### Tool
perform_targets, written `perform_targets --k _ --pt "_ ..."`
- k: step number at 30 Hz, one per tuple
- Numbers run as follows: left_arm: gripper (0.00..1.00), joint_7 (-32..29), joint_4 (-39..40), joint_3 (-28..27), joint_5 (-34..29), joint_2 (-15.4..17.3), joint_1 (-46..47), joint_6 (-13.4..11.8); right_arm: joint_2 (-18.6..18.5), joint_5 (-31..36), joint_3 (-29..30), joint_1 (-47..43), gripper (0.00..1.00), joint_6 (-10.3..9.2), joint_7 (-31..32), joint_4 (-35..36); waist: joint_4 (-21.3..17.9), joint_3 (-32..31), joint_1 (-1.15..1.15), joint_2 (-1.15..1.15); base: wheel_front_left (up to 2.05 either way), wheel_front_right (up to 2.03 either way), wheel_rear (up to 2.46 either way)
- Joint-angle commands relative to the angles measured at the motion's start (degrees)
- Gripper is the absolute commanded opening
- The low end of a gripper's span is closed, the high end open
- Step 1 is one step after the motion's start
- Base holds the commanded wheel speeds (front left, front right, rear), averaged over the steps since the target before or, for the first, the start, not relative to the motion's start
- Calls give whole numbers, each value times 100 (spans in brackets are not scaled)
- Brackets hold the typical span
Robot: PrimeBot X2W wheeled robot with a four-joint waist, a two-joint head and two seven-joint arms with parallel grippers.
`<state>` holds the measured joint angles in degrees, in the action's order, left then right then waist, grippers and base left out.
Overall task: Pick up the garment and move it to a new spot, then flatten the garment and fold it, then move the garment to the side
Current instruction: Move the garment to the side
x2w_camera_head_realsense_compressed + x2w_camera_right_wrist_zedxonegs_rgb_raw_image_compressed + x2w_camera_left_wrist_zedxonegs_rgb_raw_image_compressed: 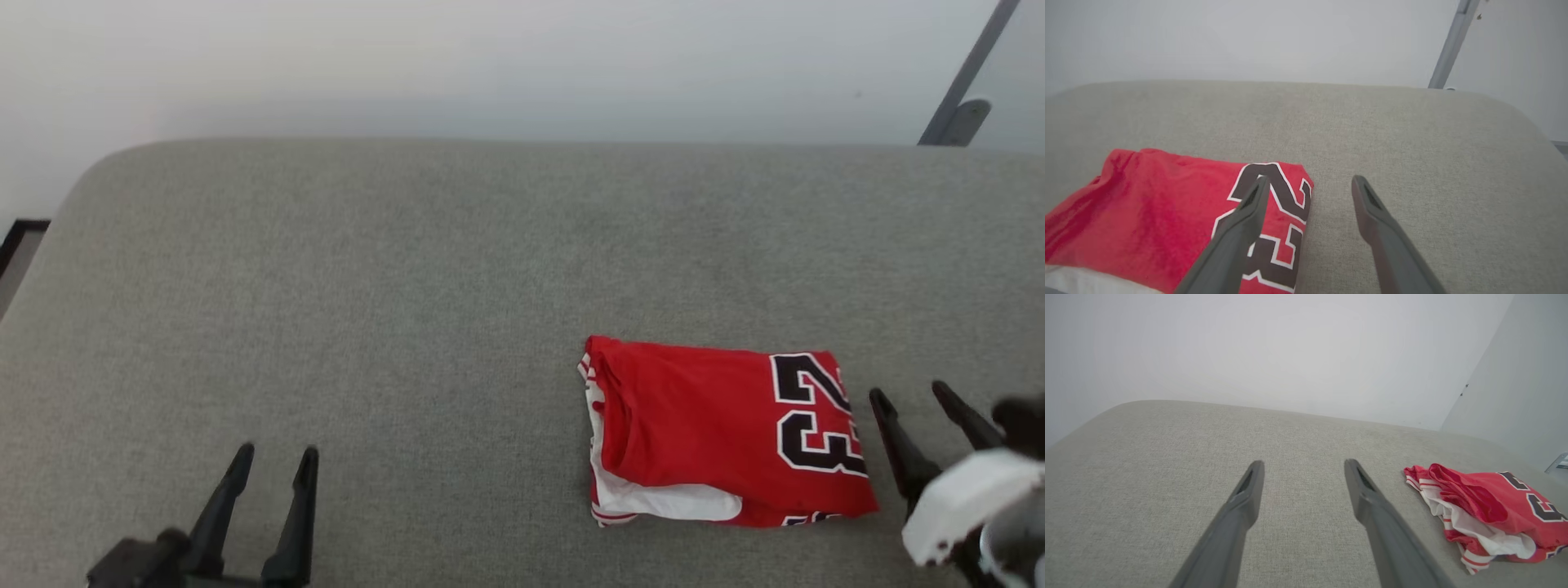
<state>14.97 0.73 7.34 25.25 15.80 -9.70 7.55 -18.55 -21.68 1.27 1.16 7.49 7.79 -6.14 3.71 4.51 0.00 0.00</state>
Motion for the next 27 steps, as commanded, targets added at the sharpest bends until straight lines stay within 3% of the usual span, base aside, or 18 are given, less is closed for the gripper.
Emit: perform_targets --k 1,6,9,15,20,21,22,25,27 --pt "100 30 -1 33 40 20 107 -14 -70 13 -38 114 100 -1 104 22 51 116 0 0 0 0 0" --pt "100 30 -110 241 103 82 457 -14 -601 -274 -354 519 100 0 1857 121 164 300 0 0 0 0 0" --pt "100 30 -174 311 159 54 584 -14 -737 -530 -374 636 100 -1 2875 242 226 400 0 0 0 0 0" --pt "100 30 -206 461 248 33 796 -14 -566 -710 -78 768 100 -1 4025 342 395 727 0 0 0 0 0" --pt "100 30 -292 594 319 78 1028 -14 -313 -648 70 733 100 -1 4464 302 548 981 0 0 0 0 0" --pt "100 30 -313 615 340 83 1071 -14 -256 -625 105 730 95 -1 4510 278 565 1014 0 0 0 0 0" --pt "100 30 -327 639 348 96 1101 -14 -212 -576 114 724 64 -1 4528 267 575 1036 0 0 0 0 0" --pt "100 30 -368 682 352 154 1204 -14 -62 -519 121 737 0 -1 4461 223 547 1092 0 0 0 0 0" --pt "100 30 -388 682 356 201 1238 -14 -4 -485 168 789 0 -2 4352 216 480 1114 0 0 0 0 0"
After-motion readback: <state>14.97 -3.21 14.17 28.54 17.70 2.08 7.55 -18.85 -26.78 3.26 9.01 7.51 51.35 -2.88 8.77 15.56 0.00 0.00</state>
